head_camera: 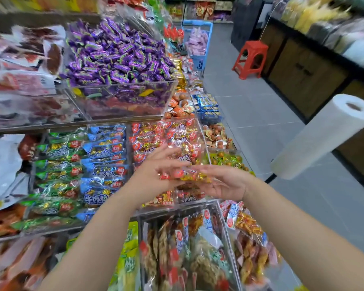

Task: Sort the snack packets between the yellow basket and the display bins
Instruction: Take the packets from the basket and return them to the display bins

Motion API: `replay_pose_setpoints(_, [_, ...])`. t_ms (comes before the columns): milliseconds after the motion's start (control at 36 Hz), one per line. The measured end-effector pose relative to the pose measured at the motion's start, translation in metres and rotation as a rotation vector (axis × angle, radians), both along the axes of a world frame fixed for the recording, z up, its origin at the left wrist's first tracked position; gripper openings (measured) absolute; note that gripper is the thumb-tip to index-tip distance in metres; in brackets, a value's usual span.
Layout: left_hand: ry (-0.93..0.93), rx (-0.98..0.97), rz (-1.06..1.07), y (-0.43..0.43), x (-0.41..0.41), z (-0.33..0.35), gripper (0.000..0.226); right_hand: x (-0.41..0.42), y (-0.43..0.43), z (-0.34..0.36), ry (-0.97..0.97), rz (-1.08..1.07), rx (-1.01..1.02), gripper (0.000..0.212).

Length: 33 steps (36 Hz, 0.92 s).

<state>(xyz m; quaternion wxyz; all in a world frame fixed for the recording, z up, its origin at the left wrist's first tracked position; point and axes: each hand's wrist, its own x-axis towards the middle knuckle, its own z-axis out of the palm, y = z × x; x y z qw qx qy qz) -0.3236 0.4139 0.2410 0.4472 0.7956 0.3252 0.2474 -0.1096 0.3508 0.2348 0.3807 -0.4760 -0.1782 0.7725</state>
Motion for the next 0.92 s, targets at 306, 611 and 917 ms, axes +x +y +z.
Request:
replay_pose_setpoints(306, [0.954,0.314,-0.009,0.023,0.001,-0.075,0.120,-0.007,-0.004,-0.024,-0.570,-0.528,0.058,0.026])
replay_pose_setpoints(611, [1.088,0.495,0.139,0.015,0.006,-0.083,0.120,-0.010,-0.002,-0.068,-1.580,0.036,0.369,0.105])
replay_pose_setpoints(917, [1.142,0.470,0.026,0.036,0.005,-0.076,0.133,-0.021,0.038,-0.048,-1.870,0.697,0.610,0.077])
